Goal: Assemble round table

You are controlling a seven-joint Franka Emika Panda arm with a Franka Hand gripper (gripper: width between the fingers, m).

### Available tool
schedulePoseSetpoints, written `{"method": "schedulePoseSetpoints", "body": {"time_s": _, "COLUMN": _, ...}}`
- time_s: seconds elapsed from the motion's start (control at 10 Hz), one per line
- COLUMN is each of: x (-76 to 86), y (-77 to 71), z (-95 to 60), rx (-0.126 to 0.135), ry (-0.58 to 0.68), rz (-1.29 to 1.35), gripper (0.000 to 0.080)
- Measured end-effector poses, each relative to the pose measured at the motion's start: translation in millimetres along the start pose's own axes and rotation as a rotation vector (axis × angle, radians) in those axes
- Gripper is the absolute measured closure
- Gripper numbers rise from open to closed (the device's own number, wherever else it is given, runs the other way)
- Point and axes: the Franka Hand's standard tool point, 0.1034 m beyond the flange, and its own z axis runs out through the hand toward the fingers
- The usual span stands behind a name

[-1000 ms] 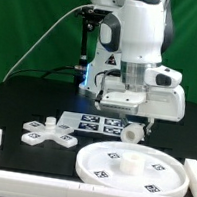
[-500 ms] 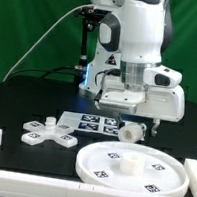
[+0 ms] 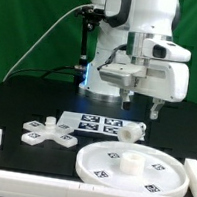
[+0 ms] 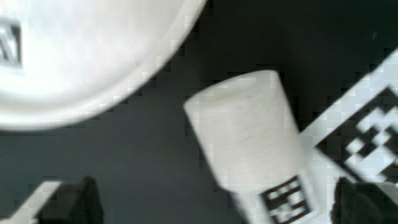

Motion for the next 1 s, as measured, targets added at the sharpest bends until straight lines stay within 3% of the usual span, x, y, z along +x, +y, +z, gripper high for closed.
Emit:
{"method": "schedulePoseSetpoints", "body": {"time_s": 0.3, "x": -0.9, "y": 37.6, "z": -10.4, "rx": 0.012, "ry": -0.016, "rz": 0.394, "gripper": 0.0151}}
{"method": "schedulePoseSetpoints", "body": {"time_s": 0.4, "x": -5.8, "y": 45.2, "z": -10.8, "rx": 0.002, "ry": -0.014, "rz": 0.465, "gripper": 0.0151}}
{"method": "schedulePoseSetpoints", "body": {"time_s": 1.0, "x": -11.6, "y": 43.8, "z": -7.7, "rx": 0.01, "ry": 0.01, "rz": 0.946, "gripper": 0.0151}}
